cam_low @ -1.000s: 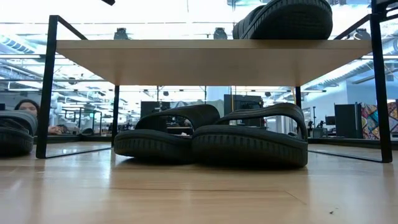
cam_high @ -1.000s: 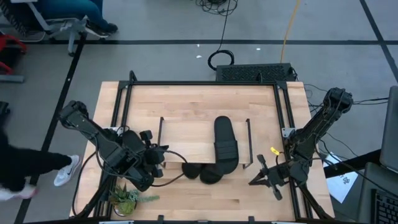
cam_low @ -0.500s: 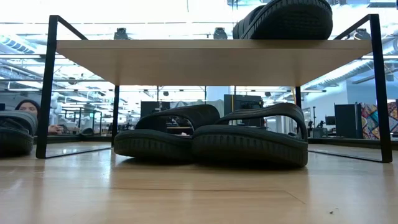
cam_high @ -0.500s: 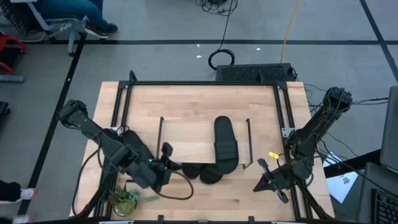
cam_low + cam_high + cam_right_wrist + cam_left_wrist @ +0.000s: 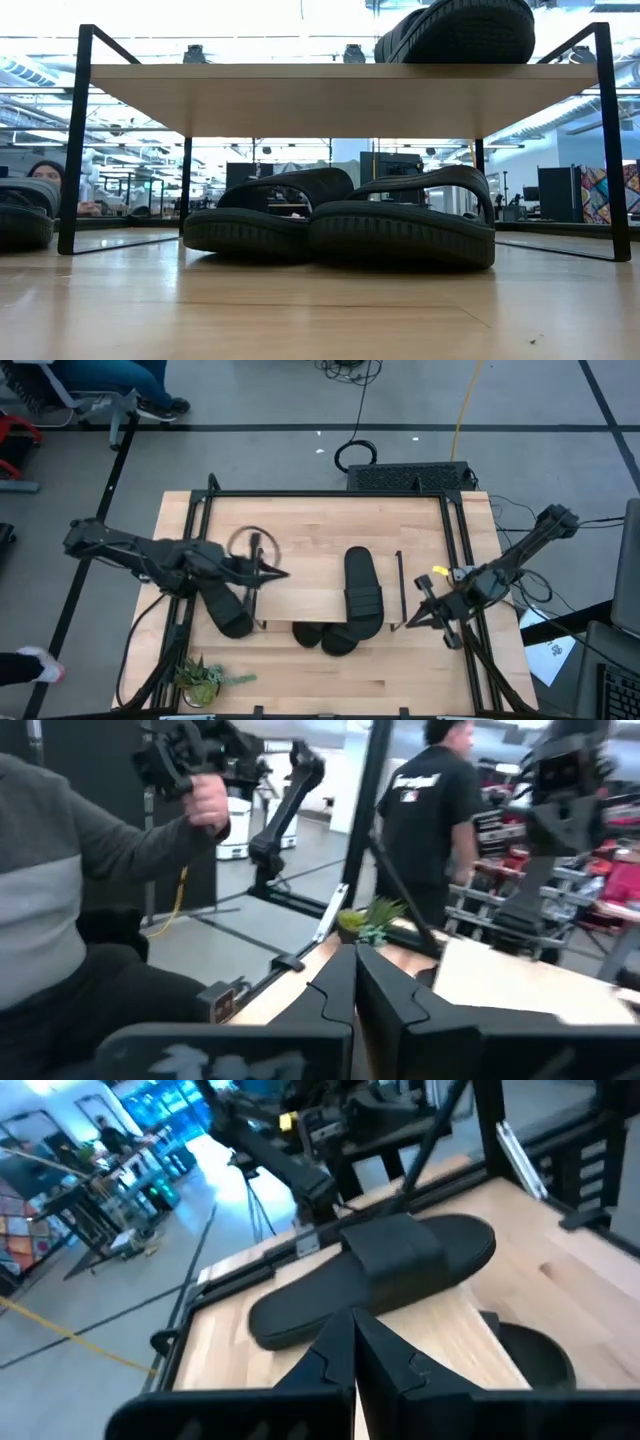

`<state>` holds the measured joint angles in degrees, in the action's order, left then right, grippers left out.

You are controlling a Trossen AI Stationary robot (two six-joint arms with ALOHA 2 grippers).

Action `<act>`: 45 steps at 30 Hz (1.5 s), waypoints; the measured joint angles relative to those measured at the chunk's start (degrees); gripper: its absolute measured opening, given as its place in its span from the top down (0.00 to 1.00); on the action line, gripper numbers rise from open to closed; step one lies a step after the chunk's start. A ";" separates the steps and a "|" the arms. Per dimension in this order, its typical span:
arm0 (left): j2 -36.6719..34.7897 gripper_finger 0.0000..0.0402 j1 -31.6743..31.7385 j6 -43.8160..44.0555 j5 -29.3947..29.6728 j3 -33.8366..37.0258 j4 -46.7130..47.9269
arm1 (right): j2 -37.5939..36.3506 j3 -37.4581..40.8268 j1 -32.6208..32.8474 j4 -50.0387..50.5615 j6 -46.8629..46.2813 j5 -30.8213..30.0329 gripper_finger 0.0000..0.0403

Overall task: Pick and place slides into the shelf
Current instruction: Put the left black slipper aligned with the right black slipper on the shelf

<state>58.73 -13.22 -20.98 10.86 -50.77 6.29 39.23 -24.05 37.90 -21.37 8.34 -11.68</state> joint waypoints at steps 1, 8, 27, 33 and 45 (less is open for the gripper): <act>-2.39 1.00 0.45 0.71 -0.21 1.56 -0.18 | -1.67 0.00 -0.17 1.37 0.25 -0.14 1.00; -17.63 1.00 0.01 6.66 6.38 13.66 -0.28 | -11.04 0.32 -0.08 9.61 2.98 -0.46 1.00; -33.71 1.00 0.62 29.12 14.11 15.06 26.38 | -13.00 10.23 -0.10 -2.42 7.01 -7.92 1.00; -39.15 1.00 0.62 38.60 18.18 12.18 38.74 | -12.93 10.25 -0.10 -2.05 5.95 -7.98 1.00; -44.58 1.00 0.62 75.82 8.69 12.09 63.08 | -14.96 10.27 -1.84 -3.51 8.72 -15.15 1.00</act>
<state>14.15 -12.60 54.84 19.55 -38.68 69.37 24.27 -13.78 36.06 -24.88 17.07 -26.83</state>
